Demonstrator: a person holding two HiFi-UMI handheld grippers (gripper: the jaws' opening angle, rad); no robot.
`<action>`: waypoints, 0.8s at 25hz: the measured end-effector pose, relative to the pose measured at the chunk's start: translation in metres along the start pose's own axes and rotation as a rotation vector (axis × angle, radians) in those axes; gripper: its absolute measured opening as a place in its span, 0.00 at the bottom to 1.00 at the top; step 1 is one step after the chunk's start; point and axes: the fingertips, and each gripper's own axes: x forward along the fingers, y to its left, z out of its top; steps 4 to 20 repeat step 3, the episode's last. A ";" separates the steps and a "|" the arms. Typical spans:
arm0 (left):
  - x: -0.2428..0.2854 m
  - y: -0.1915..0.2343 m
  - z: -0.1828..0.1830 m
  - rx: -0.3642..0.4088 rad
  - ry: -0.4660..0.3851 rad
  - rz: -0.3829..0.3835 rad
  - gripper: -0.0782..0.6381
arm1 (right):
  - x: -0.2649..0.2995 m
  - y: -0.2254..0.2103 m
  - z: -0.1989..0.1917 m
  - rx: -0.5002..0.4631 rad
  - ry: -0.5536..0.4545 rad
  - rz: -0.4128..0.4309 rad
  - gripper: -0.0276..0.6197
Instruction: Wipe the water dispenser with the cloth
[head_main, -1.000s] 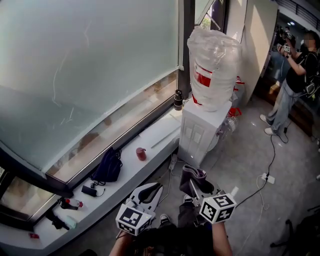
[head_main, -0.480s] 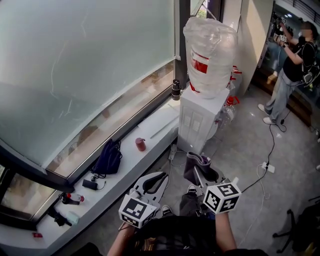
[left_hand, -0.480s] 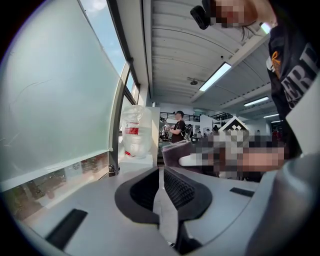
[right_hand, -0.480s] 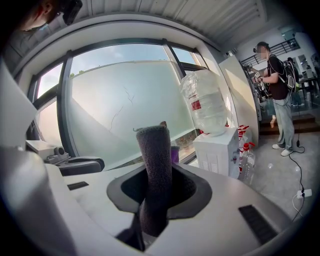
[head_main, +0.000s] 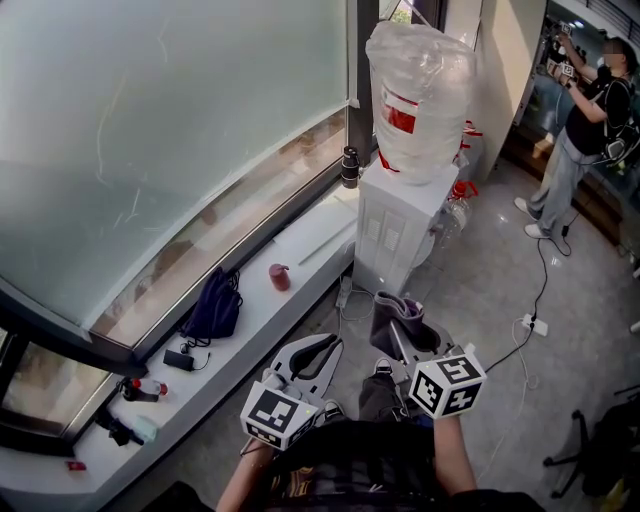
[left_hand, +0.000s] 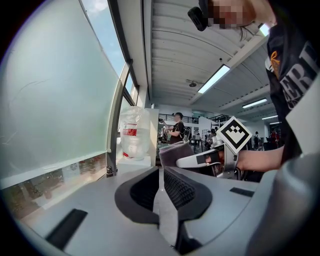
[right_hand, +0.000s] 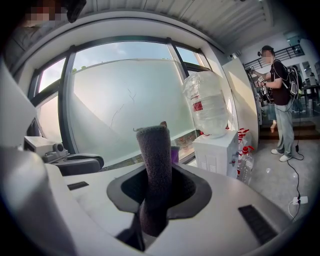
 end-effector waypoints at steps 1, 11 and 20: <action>0.002 0.000 0.001 0.002 -0.002 -0.003 0.16 | 0.002 -0.001 0.001 -0.002 0.002 0.000 0.20; 0.005 0.000 0.002 0.006 -0.006 -0.009 0.16 | 0.005 -0.003 0.001 -0.006 0.006 -0.001 0.20; 0.005 0.000 0.002 0.006 -0.006 -0.009 0.16 | 0.005 -0.003 0.001 -0.006 0.006 -0.001 0.20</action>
